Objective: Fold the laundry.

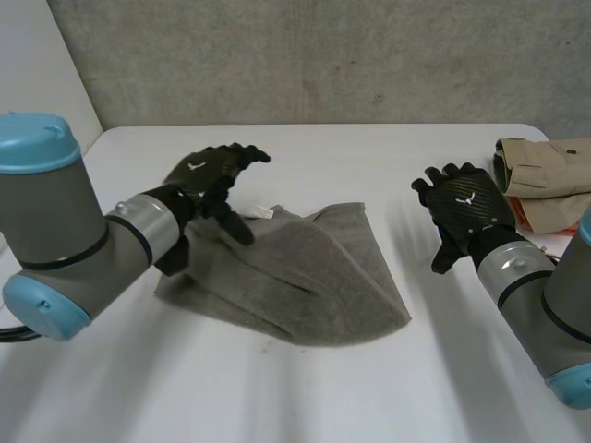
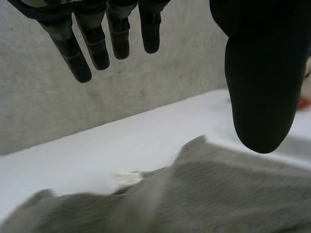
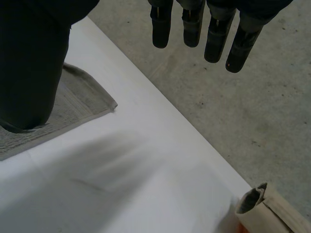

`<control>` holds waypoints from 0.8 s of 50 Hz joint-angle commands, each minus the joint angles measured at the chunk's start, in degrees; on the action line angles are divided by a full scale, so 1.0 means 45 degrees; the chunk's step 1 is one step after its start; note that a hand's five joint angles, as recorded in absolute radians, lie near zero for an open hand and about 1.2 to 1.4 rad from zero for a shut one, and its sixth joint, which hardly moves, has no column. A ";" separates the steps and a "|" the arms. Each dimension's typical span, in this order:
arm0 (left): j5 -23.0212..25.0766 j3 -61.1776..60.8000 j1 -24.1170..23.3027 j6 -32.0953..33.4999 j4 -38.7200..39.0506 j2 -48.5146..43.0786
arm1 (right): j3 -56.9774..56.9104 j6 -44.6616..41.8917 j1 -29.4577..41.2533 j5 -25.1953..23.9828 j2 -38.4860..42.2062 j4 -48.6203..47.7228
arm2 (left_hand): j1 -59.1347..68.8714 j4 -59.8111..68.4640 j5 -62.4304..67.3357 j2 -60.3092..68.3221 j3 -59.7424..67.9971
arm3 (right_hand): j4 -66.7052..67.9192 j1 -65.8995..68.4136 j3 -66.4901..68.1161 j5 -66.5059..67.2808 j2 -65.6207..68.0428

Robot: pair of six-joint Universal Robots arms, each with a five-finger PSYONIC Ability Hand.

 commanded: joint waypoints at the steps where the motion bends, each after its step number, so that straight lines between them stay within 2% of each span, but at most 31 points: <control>1: 0.0209 0.0386 0.0152 0.3442 0.0014 -0.1189 | -0.0027 -0.0074 0.0078 -0.0254 -0.0001 0.0336 | 0.1085 0.0925 0.1027 0.0886 0.0870 | -0.0810 -0.0371 -0.0547 -0.0908 -0.0622; 5: 0.0268 0.1302 -0.0004 0.4636 0.0014 -0.2204 | -0.0066 -0.0093 0.0196 -0.0255 0.0057 0.0492 | 0.2016 0.1856 0.1958 0.1817 0.1801 | -0.0810 -0.0371 -0.0547 -0.0908 -0.0622; 9: 0.0288 0.2492 -0.0120 0.5223 0.0014 -0.3434 | -0.0027 -0.0152 0.0215 -0.0255 0.0136 0.0492 | 0.2652 0.2492 0.2594 0.2453 0.2437 | -0.0810 -0.0371 -0.0547 -0.0908 -0.0622; 22: 0.0151 0.4919 -0.0395 0.6065 -0.0025 -0.6094 | 0.0149 -0.0797 0.0196 -0.0235 0.0194 0.0492 | 0.4337 0.4176 0.4278 0.4137 0.4121 | -0.0810 -0.0371 -0.0547 -0.0908 -0.0622; 24: 0.0074 0.4997 -0.0395 0.6182 -0.0025 -0.6231 | 0.0090 -0.0797 0.0176 -0.0235 0.0214 0.0492 | 0.5932 0.5771 0.5874 0.5733 0.5716 | -0.0810 -0.0371 -0.0547 -0.0908 -0.0622; 27: 0.0034 0.4997 -0.0414 0.6222 -0.0025 -0.6251 | -0.0007 -0.0797 0.0138 -0.0235 0.0330 0.0492 | 0.8328 0.8168 0.8270 0.8129 0.8113 | -0.0810 -0.0371 -0.0547 -0.0908 -0.0622; 28: 0.0015 0.4978 -0.0414 0.6222 -0.0025 -0.6251 | -0.0046 -0.0797 0.0098 -0.0235 0.0370 0.0492 | 1.0261 1.0101 1.0203 1.0062 1.0046 | -0.0810 -0.0371 -0.0547 -0.0908 -0.0622; 32: -0.0063 0.4861 -0.0550 0.6222 -0.0044 -0.6057 | -0.0144 -0.0797 0.0059 -0.0235 0.0448 0.0473 | 1.4447 1.4287 1.4389 1.4248 1.4232 | -0.0810 -0.0371 -0.0547 -0.0908 -0.0622; 40: -0.1311 0.3868 -0.1234 0.6280 0.0033 -0.3816 | -0.0651 -0.0699 0.0039 -0.0215 0.0409 0.0551 | 1.4462 1.4302 1.4404 1.4263 1.4247 | -0.0810 -0.0371 -0.0547 -0.0908 -0.0622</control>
